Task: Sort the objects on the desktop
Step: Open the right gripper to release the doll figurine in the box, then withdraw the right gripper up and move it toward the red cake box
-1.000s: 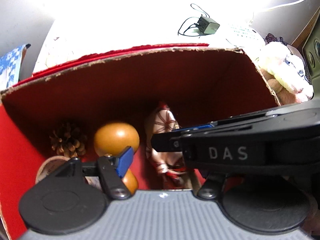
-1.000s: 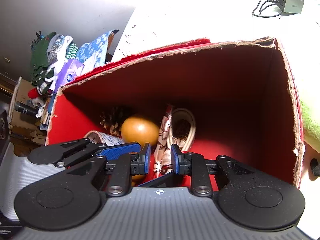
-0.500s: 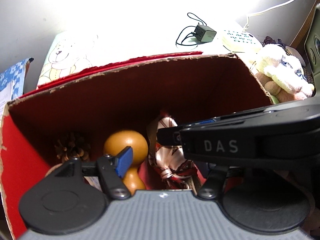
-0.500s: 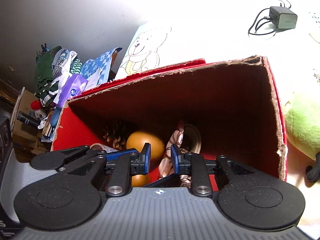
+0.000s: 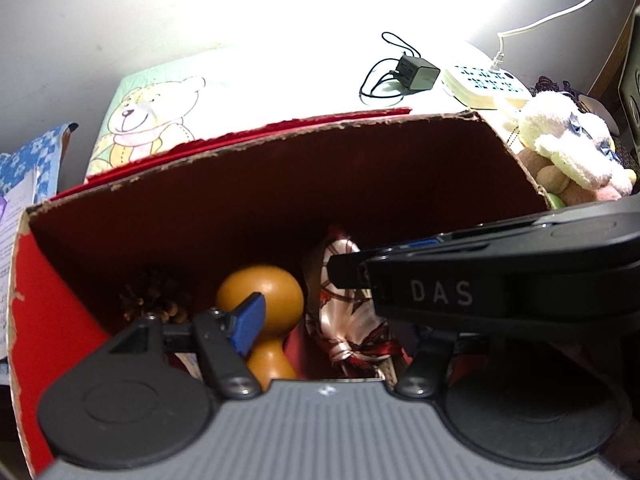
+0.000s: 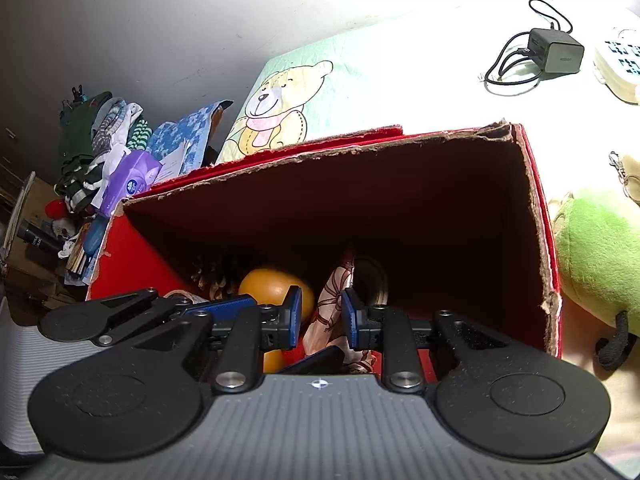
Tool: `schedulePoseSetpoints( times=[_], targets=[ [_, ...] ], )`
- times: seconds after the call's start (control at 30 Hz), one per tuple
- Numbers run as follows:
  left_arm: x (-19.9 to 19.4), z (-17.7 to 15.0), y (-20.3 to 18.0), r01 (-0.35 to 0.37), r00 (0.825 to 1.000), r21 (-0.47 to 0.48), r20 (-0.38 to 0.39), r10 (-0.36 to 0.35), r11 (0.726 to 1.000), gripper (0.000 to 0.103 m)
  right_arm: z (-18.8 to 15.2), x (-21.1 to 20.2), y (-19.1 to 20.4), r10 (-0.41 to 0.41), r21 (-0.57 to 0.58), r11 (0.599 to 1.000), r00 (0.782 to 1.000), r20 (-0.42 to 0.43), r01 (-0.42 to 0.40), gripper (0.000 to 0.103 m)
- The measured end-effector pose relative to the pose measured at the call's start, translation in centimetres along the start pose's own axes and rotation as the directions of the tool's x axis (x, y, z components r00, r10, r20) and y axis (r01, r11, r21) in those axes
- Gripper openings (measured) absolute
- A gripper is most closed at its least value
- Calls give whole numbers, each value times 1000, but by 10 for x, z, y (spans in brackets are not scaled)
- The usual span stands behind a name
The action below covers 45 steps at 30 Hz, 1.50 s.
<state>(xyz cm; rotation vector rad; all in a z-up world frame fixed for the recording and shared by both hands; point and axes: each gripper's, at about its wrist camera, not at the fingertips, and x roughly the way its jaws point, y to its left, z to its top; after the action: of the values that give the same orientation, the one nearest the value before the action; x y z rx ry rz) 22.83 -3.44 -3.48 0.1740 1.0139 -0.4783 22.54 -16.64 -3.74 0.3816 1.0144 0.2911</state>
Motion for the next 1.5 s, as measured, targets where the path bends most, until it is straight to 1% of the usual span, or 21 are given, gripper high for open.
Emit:
schedulePoseSetpoints(
  times=[0.27,0.4,0.53,0.6,0.7,0.83,0.9,1.0,1.13,1.23,1.3,1.33,1.4,1.5],
  targets=[
    [-2,-1,2,-29,1000,-11,7,29,1000,69,-1,-1,1,-7,-3,1000,1000,11,7,26],
    [-3,-1,3,-38,999,-13,9,38,999,69,-2,-6,0,9,-2,1000,999,39,-8,26],
    [-1,1,4,-38,999,-19,1,38,999,69,-3,-7,0,1,-8,1000,999,51,0,26],
    [-2,1,4,-37,999,-21,9,37,999,69,-2,-7,0,-2,-9,1000,999,54,2,26],
    [-7,0,2,-56,998,-25,22,56,998,69,-2,-7,-1,-8,-2,1000,998,55,8,26],
    [-26,-5,7,-20,998,-72,55,24,997,69,-4,-15,0,-17,-13,1000,996,90,19,26],
    [-39,-9,8,-23,996,-85,85,30,996,69,-6,-22,-2,-21,-7,1000,992,123,22,26],
    [-60,-18,11,-12,992,-108,127,26,994,69,-10,-33,-6,-10,9,1000,989,149,9,26],
    [-89,-33,14,-8,981,-139,189,34,990,69,-18,-53,-4,1,-24,1000,977,215,5,27],
    [-111,-47,17,-5,970,-169,238,46,986,72,-24,-70,-3,17,-49,999,962,272,-4,27],
    [-124,-57,21,-15,963,-192,260,66,981,79,-29,-81,-1,37,-76,997,950,310,-14,27],
    [-130,-63,23,-24,960,-206,267,79,978,80,-31,-86,-1,49,-92,996,946,320,-20,27],
    [-140,-77,29,-36,957,-240,271,103,970,81,-37,-95,0,93,-126,991,942,322,-55,27],
    [-152,-97,40,-49,957,-302,258,131,952,81,-48,-108,4,188,-193,972,940,285,-136,27]
  ],
)
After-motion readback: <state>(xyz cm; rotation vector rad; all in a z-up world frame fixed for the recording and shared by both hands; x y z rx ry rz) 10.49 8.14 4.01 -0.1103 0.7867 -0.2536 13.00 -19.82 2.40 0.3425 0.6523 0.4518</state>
